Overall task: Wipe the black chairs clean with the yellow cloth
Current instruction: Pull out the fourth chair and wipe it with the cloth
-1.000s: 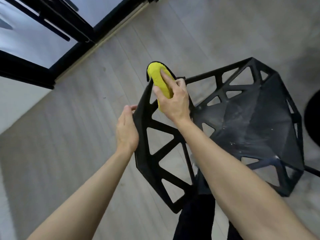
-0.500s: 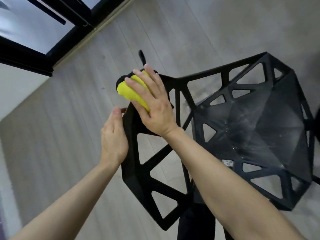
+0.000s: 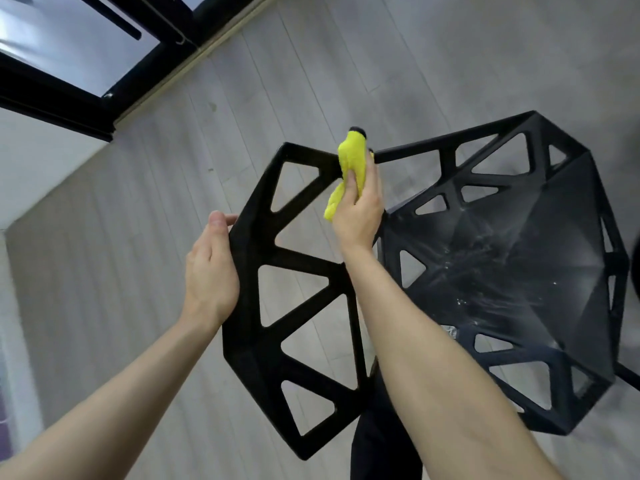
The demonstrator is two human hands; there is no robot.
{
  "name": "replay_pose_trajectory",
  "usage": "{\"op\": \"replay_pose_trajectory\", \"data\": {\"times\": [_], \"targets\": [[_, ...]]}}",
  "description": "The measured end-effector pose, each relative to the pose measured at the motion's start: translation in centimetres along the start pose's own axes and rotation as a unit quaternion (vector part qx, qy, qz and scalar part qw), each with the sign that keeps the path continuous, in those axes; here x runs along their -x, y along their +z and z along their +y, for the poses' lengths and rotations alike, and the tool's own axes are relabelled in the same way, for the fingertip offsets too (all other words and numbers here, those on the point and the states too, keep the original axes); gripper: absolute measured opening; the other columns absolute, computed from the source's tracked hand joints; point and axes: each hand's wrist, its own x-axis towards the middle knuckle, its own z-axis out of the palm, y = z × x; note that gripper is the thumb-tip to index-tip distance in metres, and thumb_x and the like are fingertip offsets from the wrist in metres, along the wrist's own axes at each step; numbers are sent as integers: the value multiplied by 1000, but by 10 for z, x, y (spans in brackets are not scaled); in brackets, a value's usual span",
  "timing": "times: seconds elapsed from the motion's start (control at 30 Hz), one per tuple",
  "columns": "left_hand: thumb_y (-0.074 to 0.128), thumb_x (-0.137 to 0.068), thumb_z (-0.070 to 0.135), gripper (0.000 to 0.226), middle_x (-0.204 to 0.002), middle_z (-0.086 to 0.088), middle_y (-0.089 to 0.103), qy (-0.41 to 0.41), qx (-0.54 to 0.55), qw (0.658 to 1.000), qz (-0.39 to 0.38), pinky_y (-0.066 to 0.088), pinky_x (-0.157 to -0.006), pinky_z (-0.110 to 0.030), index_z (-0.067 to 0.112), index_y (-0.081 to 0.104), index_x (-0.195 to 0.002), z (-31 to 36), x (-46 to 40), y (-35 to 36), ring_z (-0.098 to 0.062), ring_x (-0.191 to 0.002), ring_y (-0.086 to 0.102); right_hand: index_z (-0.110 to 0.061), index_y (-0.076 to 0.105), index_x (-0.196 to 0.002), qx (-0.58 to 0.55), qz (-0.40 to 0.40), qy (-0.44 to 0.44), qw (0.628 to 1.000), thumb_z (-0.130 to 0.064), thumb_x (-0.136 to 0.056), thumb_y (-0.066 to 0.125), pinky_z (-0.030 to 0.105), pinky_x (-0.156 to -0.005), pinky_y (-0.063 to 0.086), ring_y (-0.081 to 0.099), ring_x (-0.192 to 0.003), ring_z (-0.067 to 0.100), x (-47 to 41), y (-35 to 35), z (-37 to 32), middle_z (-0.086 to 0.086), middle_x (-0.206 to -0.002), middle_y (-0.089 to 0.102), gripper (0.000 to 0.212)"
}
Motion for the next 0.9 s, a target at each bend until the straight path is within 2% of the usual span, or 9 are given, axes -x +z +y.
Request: {"op": "replay_pose_trajectory", "data": {"times": [0.07,0.23,0.33,0.4,0.53,0.6,0.73,0.83,0.9], "targets": [[19,-116,57,57,-106,9,74,0,-4,1000,2,46,-92,-27,33,71,-117,-1,-1,-1,-8,-106,67,-16,49,-157,-7,12,14,1000,-23,-109,54,52,-120,41,45,-148,27,23,13,-22,7,-157,53,48],[19,-113,62,60,-113,8,77,3,-1,1000,-1,50,-109,-46,33,71,-118,-5,-3,-4,-15,-114,69,-19,55,-155,-13,-157,-206,966,-14,-104,64,43,-114,45,52,-134,24,112,-20,-50,-4,-143,62,51],[18,-114,60,59,-113,5,75,-2,-4,1000,-8,49,-110,-46,34,71,-119,-3,-4,-1,-17,-115,67,-19,59,-151,-17,-66,-142,988,-24,-105,66,37,-97,53,63,-111,20,54,-24,-65,-10,-126,68,46],[19,-111,64,60,-112,4,77,-13,9,1000,-13,49,-110,-48,37,72,-116,-3,-5,-1,-20,-114,68,-20,58,-151,28,-41,-143,989,-28,-105,65,38,-100,50,59,-115,22,40,-8,-82,0,-133,65,48],[22,-115,55,57,-115,6,77,-28,31,999,-7,48,-110,-39,33,74,-111,-3,-6,-3,-17,-118,67,-20,54,-156,56,-189,-236,952,-14,-94,72,45,-109,45,48,-126,29,136,-23,-55,10,-150,49,64],[23,-115,53,54,-113,7,77,-33,40,999,-12,50,-109,-40,34,74,-107,-2,-6,-1,-17,-117,68,-20,56,-154,55,-204,-268,940,-17,-96,73,45,-108,47,50,-126,30,149,-39,-33,10,-147,50,60],[23,-114,56,57,-115,4,76,-26,58,998,-16,52,-108,-42,31,74,-114,1,-5,0,-20,-117,69,-24,60,-150,5,-93,-121,988,-43,-105,62,39,-104,52,55,-124,24,125,-7,-61,6,-135,50,49],[23,-111,64,59,-117,0,76,-25,63,997,-26,50,-112,-48,35,74,-111,-2,-5,0,-26,-118,69,-24,62,-149,45,-138,-184,972,-37,-106,63,43,-104,51,56,-121,25,141,-13,-24,6,-134,52,46],[22,-102,76,61,-114,-3,77,-27,77,996,-33,52,-109,-59,42,73,-109,-5,-5,-2,-35,-114,71,-27,65,-146,80,-129,-92,984,-48,-105,60,47,-100,53,59,-116,18,129,-36,9,1,-130,57,45]]}}
